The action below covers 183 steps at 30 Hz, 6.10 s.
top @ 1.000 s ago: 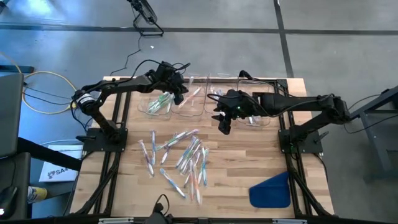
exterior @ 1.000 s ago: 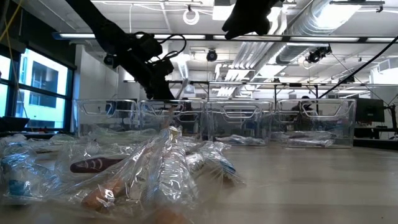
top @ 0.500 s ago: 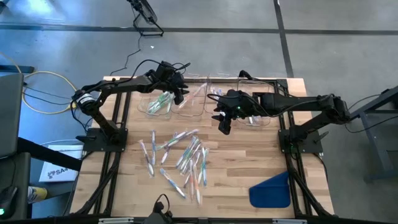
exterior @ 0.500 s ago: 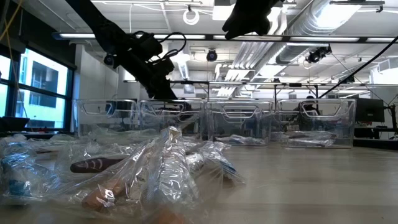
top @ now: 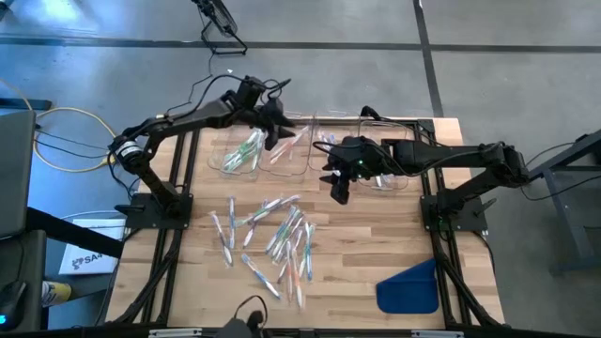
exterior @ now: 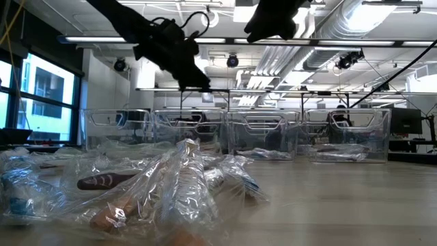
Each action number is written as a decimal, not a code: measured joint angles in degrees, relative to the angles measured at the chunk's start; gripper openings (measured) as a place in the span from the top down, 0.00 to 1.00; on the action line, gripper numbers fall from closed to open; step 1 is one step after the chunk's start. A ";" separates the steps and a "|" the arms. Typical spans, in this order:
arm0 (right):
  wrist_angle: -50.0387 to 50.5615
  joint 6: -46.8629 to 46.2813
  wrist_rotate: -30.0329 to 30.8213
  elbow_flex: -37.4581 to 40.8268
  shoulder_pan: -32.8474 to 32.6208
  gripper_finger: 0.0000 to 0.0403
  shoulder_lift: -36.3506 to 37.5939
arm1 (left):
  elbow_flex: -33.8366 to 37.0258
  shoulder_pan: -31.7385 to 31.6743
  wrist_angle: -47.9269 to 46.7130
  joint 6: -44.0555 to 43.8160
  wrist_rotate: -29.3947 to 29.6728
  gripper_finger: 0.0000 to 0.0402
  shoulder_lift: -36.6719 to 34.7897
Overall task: Pick & Place Toothbrushes
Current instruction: Put the violet toothbrush into the right transparent bin
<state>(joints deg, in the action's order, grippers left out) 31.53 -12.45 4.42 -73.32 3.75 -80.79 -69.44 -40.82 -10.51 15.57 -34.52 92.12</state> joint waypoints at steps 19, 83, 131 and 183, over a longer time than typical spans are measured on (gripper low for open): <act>-1.26 -0.06 -5.31 0.00 -0.04 0.63 0.00 | -1.07 1.32 -2.99 11.07 -0.34 0.59 -0.14; -45.54 -35.18 20.50 10.82 -27.25 0.81 -9.55 | 39.25 24.35 9.90 9.48 6.06 0.59 -60.36; 11.16 -49.39 4.61 -18.40 -19.78 0.99 -44.78 | 39.23 24.33 2.47 7.95 6.10 0.59 -60.37; 11.33 -84.00 17.23 -4.37 -18.21 0.60 -24.63 | 39.18 24.35 1.18 7.69 6.10 0.59 -60.37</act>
<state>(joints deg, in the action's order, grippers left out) 42.85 -96.45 21.65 -77.69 -14.46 -105.43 -30.26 -16.47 -9.33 23.26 -28.42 31.75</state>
